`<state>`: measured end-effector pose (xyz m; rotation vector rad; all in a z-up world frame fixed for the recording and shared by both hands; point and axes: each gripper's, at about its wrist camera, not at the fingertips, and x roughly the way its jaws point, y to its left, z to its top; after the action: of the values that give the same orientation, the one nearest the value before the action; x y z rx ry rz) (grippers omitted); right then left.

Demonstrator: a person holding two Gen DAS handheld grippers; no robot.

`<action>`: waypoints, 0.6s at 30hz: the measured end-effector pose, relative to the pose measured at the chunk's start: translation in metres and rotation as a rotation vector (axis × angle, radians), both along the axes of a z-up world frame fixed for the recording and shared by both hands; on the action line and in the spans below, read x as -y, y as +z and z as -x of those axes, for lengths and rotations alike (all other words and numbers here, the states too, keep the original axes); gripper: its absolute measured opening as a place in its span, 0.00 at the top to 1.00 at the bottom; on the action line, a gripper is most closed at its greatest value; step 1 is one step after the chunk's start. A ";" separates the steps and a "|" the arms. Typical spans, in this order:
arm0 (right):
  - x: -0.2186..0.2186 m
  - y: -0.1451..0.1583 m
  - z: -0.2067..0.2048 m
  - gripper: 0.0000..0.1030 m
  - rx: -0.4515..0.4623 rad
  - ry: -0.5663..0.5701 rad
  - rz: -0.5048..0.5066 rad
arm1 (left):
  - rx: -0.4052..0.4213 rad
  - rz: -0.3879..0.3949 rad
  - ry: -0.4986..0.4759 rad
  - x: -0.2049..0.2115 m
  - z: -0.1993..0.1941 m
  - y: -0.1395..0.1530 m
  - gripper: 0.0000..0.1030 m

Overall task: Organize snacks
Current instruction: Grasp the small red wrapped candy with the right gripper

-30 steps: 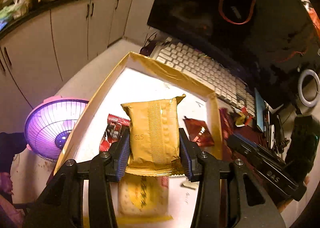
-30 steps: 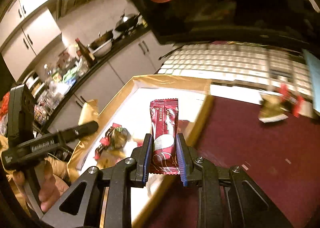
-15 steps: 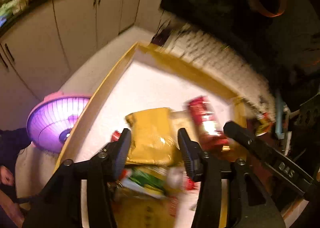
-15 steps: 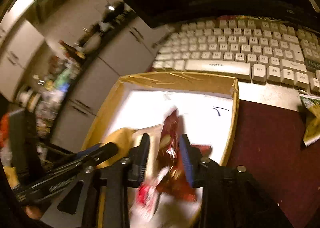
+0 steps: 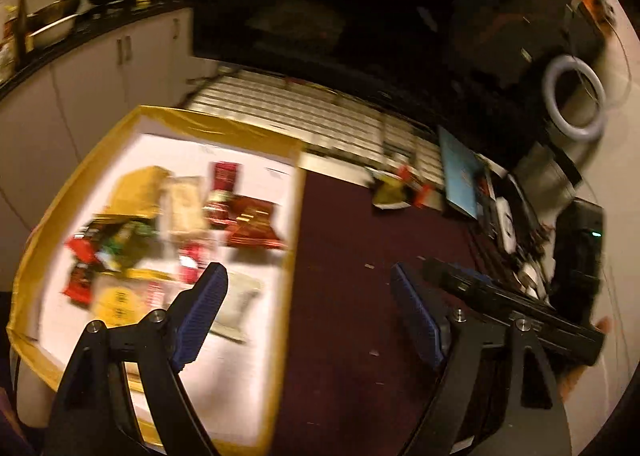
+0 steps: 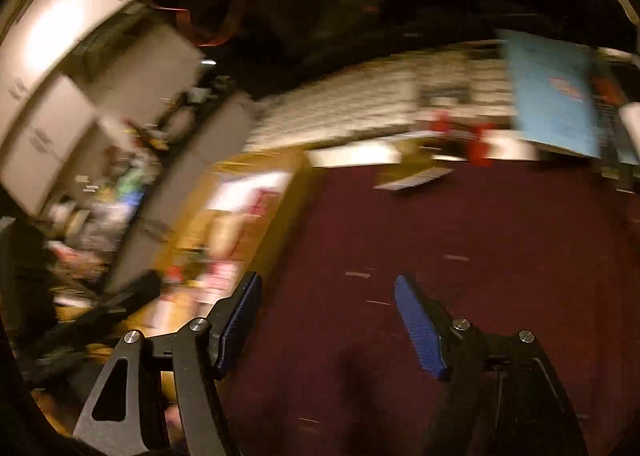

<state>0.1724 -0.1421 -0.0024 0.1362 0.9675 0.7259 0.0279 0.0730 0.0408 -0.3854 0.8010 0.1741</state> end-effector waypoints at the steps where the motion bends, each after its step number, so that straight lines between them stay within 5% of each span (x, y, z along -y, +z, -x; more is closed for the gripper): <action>1: 0.006 -0.003 -0.002 0.31 0.006 -0.018 0.017 | -0.003 -0.006 -0.012 0.006 -0.003 0.000 0.19; 9: 0.030 -0.020 -0.024 0.31 -0.069 -0.056 -0.030 | -0.072 -0.005 -0.127 0.039 -0.019 -0.023 0.19; 18: 0.005 -0.019 -0.048 0.31 -0.091 -0.009 -0.008 | -0.069 0.045 -0.116 0.028 -0.020 -0.027 0.19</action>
<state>0.2203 -0.1473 -0.0219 0.1819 1.0502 0.7199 0.0479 0.0454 0.0136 -0.3758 0.8941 0.0610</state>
